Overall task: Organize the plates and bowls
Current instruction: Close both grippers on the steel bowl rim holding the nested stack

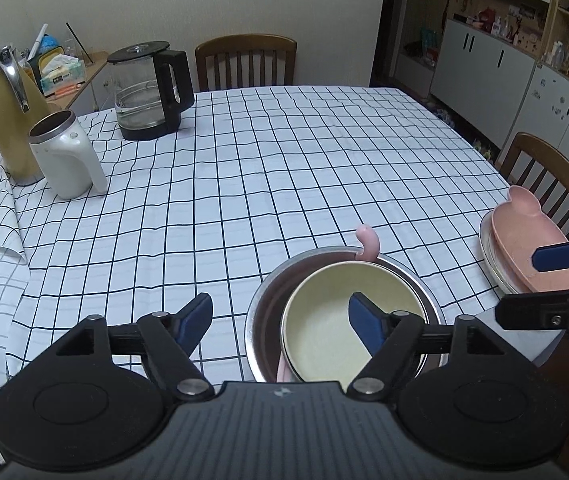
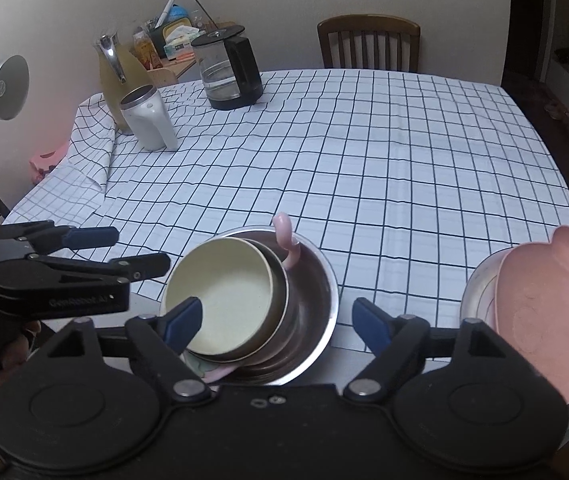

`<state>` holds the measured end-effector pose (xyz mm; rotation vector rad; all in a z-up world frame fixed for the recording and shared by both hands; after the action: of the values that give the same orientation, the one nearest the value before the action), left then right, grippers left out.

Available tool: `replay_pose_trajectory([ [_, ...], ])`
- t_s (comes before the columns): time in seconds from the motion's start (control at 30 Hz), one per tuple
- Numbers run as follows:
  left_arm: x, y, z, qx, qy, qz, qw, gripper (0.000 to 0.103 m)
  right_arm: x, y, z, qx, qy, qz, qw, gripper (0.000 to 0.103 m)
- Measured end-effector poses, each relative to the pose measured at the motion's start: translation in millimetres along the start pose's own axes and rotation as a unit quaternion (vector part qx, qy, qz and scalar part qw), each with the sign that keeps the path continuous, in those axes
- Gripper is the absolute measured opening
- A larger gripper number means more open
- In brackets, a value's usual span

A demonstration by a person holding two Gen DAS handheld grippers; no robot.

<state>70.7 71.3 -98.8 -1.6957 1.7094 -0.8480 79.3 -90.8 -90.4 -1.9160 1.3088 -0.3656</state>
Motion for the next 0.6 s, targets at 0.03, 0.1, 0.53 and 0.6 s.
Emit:
replay_pose_trajectory([
  [0.03, -1.5, -0.2, -0.2, 0.003, 0.003, -0.002, 1.0, 0.076, 0.9, 0.3, -1.6, 0.003, 0.001, -0.002, 1.0, 0.091],
  [0.1, -4.2, -0.4, -0.5, 0.009, 0.008, -0.006, 0.9999, 0.076, 2.5, 1.4, -4.9, 0.012, 0.004, -0.006, 1.0, 0.097],
  [0.53, -35.1, 13.1, 34.5, -0.021, 0.028, 0.009, 0.9993, 0.077, 28.6, 33.8, 12.5, 0.004, 0.042, 0.013, 0.999, 0.1],
  [0.6, -42.8, 16.5, 44.9, -0.034, 0.031, 0.011, 0.9989, 0.077, 30.9, 41.2, 19.2, -0.001, 0.049, 0.019, 0.999, 0.1],
])
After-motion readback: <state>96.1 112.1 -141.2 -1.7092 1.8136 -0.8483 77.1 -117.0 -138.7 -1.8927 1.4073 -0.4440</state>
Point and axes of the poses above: each gripper's, at about its wrist camera, not at the fingertips, and z roughly the way its jaws point, x to its right, y to its underside, the point moved 7 cm from there along z, roughly the way its jaws point, and after that the axes turned 9 degrees about x, right-handed, at the moved point
